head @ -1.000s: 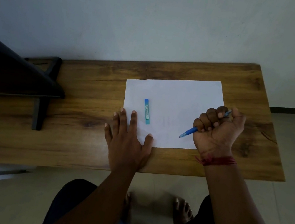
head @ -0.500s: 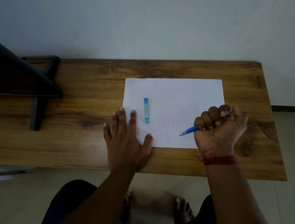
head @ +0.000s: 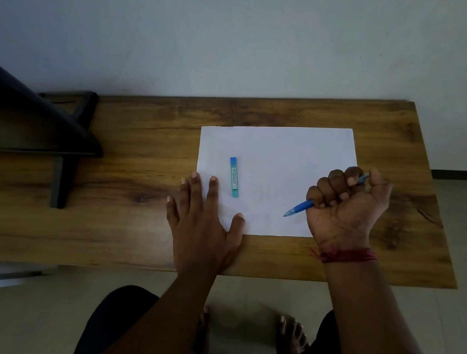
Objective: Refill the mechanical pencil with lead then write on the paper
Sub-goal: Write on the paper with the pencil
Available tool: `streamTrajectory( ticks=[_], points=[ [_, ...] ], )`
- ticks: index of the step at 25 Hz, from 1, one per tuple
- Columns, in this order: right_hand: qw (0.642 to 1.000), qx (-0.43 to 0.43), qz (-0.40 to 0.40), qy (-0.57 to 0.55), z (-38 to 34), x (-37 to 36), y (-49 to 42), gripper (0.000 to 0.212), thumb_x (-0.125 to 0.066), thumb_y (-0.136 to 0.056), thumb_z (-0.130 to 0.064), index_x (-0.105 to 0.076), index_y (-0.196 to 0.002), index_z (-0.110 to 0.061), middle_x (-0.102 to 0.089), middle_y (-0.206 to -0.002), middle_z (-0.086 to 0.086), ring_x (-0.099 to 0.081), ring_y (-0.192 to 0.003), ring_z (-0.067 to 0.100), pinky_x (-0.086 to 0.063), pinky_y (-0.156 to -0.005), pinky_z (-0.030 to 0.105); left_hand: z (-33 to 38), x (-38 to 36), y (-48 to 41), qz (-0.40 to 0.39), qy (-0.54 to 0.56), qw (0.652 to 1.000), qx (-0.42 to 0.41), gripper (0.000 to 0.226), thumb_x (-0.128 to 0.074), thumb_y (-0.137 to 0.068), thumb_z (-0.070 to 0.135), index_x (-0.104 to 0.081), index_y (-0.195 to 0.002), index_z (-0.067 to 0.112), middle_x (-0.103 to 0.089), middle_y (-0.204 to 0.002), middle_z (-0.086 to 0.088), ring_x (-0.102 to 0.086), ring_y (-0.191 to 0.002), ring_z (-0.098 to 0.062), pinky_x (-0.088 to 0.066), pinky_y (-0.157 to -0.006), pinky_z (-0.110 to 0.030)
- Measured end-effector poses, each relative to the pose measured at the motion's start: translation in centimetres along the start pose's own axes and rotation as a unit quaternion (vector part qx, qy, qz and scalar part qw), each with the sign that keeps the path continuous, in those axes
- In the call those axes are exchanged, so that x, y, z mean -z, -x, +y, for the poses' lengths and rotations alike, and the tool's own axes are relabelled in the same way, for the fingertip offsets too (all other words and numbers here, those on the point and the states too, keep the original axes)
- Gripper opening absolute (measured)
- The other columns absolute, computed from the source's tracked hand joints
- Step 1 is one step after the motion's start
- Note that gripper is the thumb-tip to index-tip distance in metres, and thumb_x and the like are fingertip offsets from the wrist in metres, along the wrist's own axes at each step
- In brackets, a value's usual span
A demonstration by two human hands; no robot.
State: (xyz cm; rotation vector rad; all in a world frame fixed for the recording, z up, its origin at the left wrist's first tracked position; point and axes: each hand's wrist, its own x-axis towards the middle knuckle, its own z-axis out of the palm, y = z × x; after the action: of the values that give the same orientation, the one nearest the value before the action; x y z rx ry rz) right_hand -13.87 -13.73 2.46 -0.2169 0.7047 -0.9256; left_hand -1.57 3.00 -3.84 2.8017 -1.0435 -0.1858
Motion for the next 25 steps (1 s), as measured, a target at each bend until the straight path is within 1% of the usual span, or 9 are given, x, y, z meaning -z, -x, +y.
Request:
streamTrajectory(
  ticks=[3, 7, 10, 13, 15, 17, 18, 21, 25],
  points=[
    [1.000, 0.003, 0.001, 0.001, 0.03, 0.08, 0.07, 0.044, -0.029, -0.095, -0.039, -0.040, -0.059, -0.016, -0.029, -0.044, -0.005, -0.020, -0.040, 0.008, -0.018, -0.045, 0.021, -0.02, -0.03, 0.03, 0.003, -0.001, 1.000, 0.002, 0.083, -0.027, -0.081, 0.072, -0.016, -0.151, 0.028, -0.011, -0.162, -0.008, -0.007, -0.148, -0.031, -0.005, -0.118, -0.053],
    [1.000, 0.003, -0.002, 0.003, -0.19, -0.05, -0.02, 0.035, -0.034, -0.088, -0.035, -0.038, -0.059, -0.016, -0.028, -0.043, -0.005, -0.019, -0.040, 0.008, -0.018, -0.044, 0.020, -0.08, -0.04, 0.05, 0.002, -0.008, 1.000, 0.003, 0.083, -0.027, -0.082, 0.072, -0.015, -0.151, 0.028, -0.011, -0.162, -0.008, -0.007, -0.148, -0.031, -0.005, -0.118, -0.053],
    [1.000, 0.003, -0.008, -0.004, -0.07, 0.11, 0.03, 0.042, -0.030, -0.093, -0.038, -0.039, -0.058, -0.016, -0.028, -0.044, -0.005, -0.020, -0.040, 0.008, -0.018, -0.044, 0.020, -0.04, -0.08, 0.00, 0.000, -0.007, 1.000, 0.004, 0.083, -0.028, -0.082, 0.072, -0.014, -0.151, 0.028, -0.009, -0.162, -0.008, -0.006, -0.149, -0.031, -0.005, -0.118, -0.053],
    [1.000, 0.005, -0.007, -0.005, -0.02, 0.15, -0.01, 0.043, -0.029, -0.094, -0.039, -0.039, -0.059, -0.016, -0.028, -0.044, -0.005, -0.020, -0.040, 0.008, -0.018, -0.046, 0.020, 0.04, -0.06, -0.02, -0.002, -0.009, 1.000, 0.002, 0.084, -0.026, -0.081, 0.073, -0.015, -0.151, 0.028, -0.010, -0.162, -0.008, -0.007, -0.148, -0.031, -0.005, -0.118, -0.053],
    [1.000, 0.005, -0.005, 0.001, -0.11, 0.01, -0.09, 0.040, -0.031, -0.091, -0.037, -0.039, -0.057, -0.016, -0.028, -0.043, -0.005, -0.020, -0.039, 0.008, -0.018, -0.045, 0.020, 0.03, -0.02, -0.04, -0.002, -0.007, 1.000, 0.002, 0.084, -0.026, -0.081, 0.073, -0.015, -0.152, 0.028, -0.009, -0.163, -0.008, -0.006, -0.149, -0.031, -0.004, -0.118, -0.053],
    [1.000, 0.006, -0.010, 0.004, -0.17, -0.12, -0.01, 0.033, -0.037, -0.084, -0.036, -0.039, -0.056, -0.017, -0.027, -0.043, -0.006, -0.018, -0.039, 0.008, -0.017, -0.045, 0.020, 0.00, -0.05, -0.05, -0.003, -0.007, 1.000, 0.002, 0.085, -0.026, -0.081, 0.073, -0.014, -0.152, 0.028, -0.008, -0.163, -0.008, -0.005, -0.149, -0.031, -0.004, -0.118, -0.053],
    [1.000, 0.006, -0.013, 0.003, -0.14, -0.14, 0.05, 0.033, -0.038, -0.084, -0.036, -0.039, -0.057, -0.017, -0.027, -0.043, -0.006, -0.018, -0.040, 0.008, -0.017, -0.045, 0.020, 0.00, -0.06, -0.05, -0.003, -0.008, 1.000, 0.003, 0.085, -0.026, -0.081, 0.073, -0.014, -0.152, 0.028, -0.008, -0.163, -0.008, -0.005, -0.149, -0.031, -0.004, -0.118, -0.053],
    [1.000, 0.003, -0.015, -0.004, -0.11, -0.01, 0.08, 0.043, -0.030, -0.093, -0.039, -0.039, -0.057, -0.016, -0.028, -0.043, -0.005, -0.014, -0.043, 0.009, -0.016, -0.046, 0.020, 0.07, -0.06, -0.04, -0.002, -0.008, 1.000, 0.003, 0.084, -0.028, -0.081, 0.072, -0.015, -0.152, 0.028, -0.009, -0.162, -0.008, -0.006, -0.149, -0.031, -0.006, -0.118, -0.053],
    [1.000, 0.003, -0.009, 0.005, -0.23, -0.07, 0.00, 0.045, -0.027, -0.093, -0.036, -0.040, -0.055, -0.017, -0.028, -0.042, -0.006, -0.018, -0.039, 0.008, -0.015, -0.046, 0.020, 0.01, -0.03, -0.03, -0.003, -0.005, 1.000, 0.003, 0.084, -0.029, -0.081, 0.072, -0.015, -0.152, 0.027, -0.009, -0.162, -0.008, -0.006, -0.149, -0.031, -0.005, -0.118, -0.053]
  ],
)
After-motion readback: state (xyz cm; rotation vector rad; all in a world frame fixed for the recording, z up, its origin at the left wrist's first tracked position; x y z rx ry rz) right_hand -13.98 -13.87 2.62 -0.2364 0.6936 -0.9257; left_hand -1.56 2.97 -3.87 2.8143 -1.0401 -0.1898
